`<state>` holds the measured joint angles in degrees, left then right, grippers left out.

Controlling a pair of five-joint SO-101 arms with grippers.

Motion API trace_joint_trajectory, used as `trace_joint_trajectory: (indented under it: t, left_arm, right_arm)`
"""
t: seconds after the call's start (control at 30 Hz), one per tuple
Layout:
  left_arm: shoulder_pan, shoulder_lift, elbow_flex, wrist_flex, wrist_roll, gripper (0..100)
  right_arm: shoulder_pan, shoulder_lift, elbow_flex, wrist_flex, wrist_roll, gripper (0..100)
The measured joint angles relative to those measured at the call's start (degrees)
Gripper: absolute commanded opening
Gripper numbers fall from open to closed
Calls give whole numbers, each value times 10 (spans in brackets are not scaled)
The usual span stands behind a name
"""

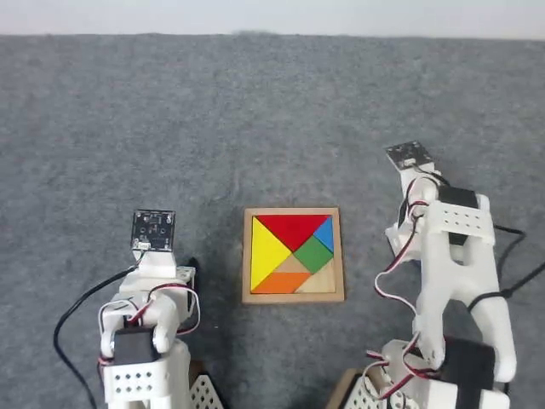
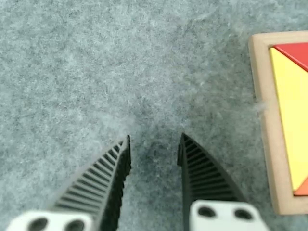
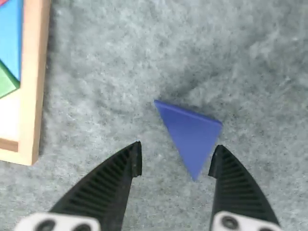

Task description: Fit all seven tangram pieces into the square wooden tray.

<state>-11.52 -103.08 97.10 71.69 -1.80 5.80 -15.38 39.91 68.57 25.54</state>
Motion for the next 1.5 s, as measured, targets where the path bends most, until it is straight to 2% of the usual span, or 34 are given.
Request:
trace_joint_trajectory:
  t: [0.1, 0.37, 0.57, 0.67, 0.83, 1.5]
  left_arm:
    - [0, 0, 0, 0, 0, 150]
    - [0, 0, 0, 0, 0, 150]
    - [0, 0, 0, 0, 0, 150]
    - [0, 0, 0, 0, 0, 150]
    - [0, 0, 0, 0, 0, 150]
    - [0, 0, 0, 0, 0, 150]
  right_arm:
    - [3, 0, 0, 0, 9, 239]
    - [5, 0, 0, -18, 129, 240]
    - [69, 19, 2, -72, 207, 241]
    - [76, 63, 2, -91, 238, 241]
    - [76, 110, 2, -98, 260, 241]
    - [66, 145, 17, -105, 309, 238]
